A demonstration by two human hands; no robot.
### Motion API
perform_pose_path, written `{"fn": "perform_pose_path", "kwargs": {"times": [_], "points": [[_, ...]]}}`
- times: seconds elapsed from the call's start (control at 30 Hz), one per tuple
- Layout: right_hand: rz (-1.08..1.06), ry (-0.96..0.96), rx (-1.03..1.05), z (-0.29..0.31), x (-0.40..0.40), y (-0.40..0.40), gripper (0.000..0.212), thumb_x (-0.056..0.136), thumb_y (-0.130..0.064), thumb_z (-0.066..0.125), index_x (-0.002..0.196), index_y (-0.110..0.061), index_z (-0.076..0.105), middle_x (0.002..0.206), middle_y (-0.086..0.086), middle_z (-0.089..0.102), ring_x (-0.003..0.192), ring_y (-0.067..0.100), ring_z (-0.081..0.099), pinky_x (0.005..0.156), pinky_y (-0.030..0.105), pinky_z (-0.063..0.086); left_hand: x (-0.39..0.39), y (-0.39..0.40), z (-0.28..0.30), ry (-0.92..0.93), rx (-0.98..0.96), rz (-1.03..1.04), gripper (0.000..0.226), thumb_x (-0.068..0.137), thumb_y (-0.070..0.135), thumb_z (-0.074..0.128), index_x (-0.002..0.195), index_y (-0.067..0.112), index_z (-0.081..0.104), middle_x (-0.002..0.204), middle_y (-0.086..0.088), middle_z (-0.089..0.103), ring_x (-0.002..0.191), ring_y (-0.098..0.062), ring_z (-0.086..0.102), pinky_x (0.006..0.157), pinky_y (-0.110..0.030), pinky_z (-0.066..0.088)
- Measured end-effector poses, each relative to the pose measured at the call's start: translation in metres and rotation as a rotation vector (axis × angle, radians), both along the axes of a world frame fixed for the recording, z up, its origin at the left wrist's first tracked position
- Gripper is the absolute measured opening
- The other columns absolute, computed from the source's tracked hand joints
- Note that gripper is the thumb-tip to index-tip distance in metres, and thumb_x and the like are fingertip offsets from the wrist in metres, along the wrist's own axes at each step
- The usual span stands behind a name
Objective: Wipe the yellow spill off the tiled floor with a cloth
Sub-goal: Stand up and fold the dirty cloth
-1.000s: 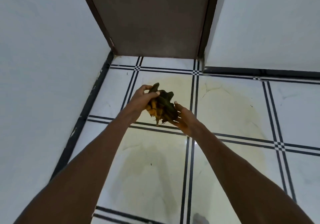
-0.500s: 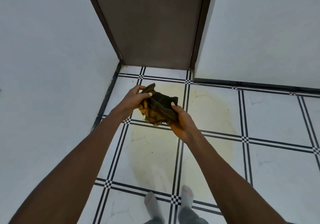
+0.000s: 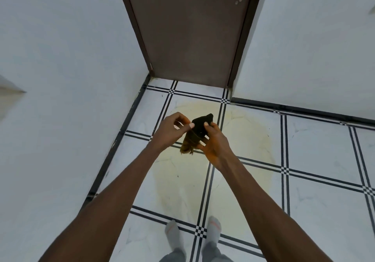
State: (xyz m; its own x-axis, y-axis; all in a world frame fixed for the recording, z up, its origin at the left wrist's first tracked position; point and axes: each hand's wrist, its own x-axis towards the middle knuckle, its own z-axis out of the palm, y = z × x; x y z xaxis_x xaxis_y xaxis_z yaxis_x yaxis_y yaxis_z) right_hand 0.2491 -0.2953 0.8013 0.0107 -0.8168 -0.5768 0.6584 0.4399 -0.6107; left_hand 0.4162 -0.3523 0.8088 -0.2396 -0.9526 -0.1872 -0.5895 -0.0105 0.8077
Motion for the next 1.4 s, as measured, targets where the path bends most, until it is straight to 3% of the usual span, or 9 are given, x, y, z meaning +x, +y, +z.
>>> {"fn": "perform_pose_path", "kwargs": {"times": [0.27,0.43,0.63,0.7,0.8,0.97,1.13,1.27,1.4], "points": [[-0.007,-0.045,0.011,0.011,0.012,-0.004,0.042,0.107,-0.044,0.050,0.141,-0.020,0.054,0.129,0.007,0.070,0.114,0.031,0.071,0.083,0.042,0.062,-0.011,0.016,0.009,-0.093,-0.002,-0.062,0.043,0.084,0.046,0.081,0.114,0.021,0.062,0.101,0.002,0.069,0.084,-0.010,0.067,0.064,-0.010,0.050],[0.012,-0.013,-0.021,0.015,0.012,-0.009,0.045,0.106,-0.050,0.047,0.137,-0.021,0.061,0.135,0.007,0.070,0.123,0.031,0.068,0.095,0.044,0.058,-0.017,0.014,0.015,-0.099,-0.092,-0.051,0.035,0.091,0.034,0.077,0.118,0.015,0.066,0.108,-0.001,0.070,0.092,-0.014,0.067,0.073,-0.016,0.054],[-0.001,0.113,-0.087,0.015,0.005,-0.011,0.034,0.103,-0.028,0.064,0.135,-0.019,0.061,0.129,0.006,0.073,0.119,0.024,0.070,0.095,0.041,0.058,-0.016,0.003,0.024,-0.041,-0.110,-0.050,0.020,0.103,0.032,0.060,0.116,0.017,0.063,0.108,0.003,0.069,0.100,-0.012,0.069,0.079,-0.017,0.057],[-0.006,0.144,-0.093,0.012,0.003,-0.013,0.029,0.099,-0.019,0.069,0.128,-0.021,0.066,0.125,0.008,0.075,0.119,0.025,0.070,0.092,0.040,0.057,-0.018,-0.002,0.028,0.000,-0.088,-0.036,0.018,0.105,0.032,0.057,0.116,0.018,0.059,0.113,-0.003,0.070,0.105,-0.019,0.070,0.086,-0.029,0.062],[-0.019,0.139,-0.058,0.006,-0.002,-0.015,0.026,0.100,-0.011,0.067,0.123,-0.022,0.069,0.122,0.010,0.075,0.119,0.028,0.070,0.089,0.041,0.057,-0.021,-0.007,0.037,0.003,-0.080,-0.025,0.015,0.106,0.030,0.053,0.115,0.018,0.055,0.115,-0.009,0.069,0.107,-0.023,0.070,0.093,-0.040,0.062],[0.002,0.062,0.011,-0.011,-0.011,-0.012,0.032,0.103,-0.005,0.059,0.131,-0.022,0.059,0.120,0.017,0.072,0.112,0.030,0.070,0.095,0.043,0.059,-0.017,-0.015,0.056,0.051,-0.046,-0.006,0.021,0.107,0.031,0.051,0.122,0.017,0.055,0.119,-0.009,0.066,0.112,-0.023,0.067,0.097,-0.035,0.059],[0.091,0.437,0.101,-0.043,-0.021,0.000,0.033,0.105,-0.003,0.054,0.135,-0.017,0.053,0.127,0.016,0.059,0.106,0.022,0.062,0.093,0.038,0.058,-0.010,-0.022,0.080,0.012,-0.132,-0.023,0.025,0.105,0.035,0.055,0.125,0.020,0.058,0.118,-0.003,0.066,0.110,-0.020,0.066,0.094,-0.034,0.060],[0.154,0.690,-0.097,-0.038,-0.031,0.000,0.035,0.104,-0.013,0.060,0.137,-0.019,0.053,0.131,0.010,0.058,0.102,0.021,0.062,0.075,0.026,0.056,-0.004,-0.021,0.096,-0.070,-0.220,-0.057,0.027,0.102,0.037,0.060,0.124,0.021,0.063,0.117,0.000,0.067,0.108,-0.019,0.065,0.092,-0.031,0.057],[0.223,0.692,-0.289,0.000,-0.028,-0.017,0.061,0.096,-0.039,0.072,0.150,-0.027,0.045,0.151,0.005,0.050,0.132,0.026,0.055,0.106,0.048,0.053,-0.003,-0.014,0.108,-0.149,-0.307,-0.068,0.024,0.100,0.038,0.064,0.120,0.026,0.067,0.115,0.004,0.070,0.107,-0.015,0.064,0.090,-0.025,0.052]]}}
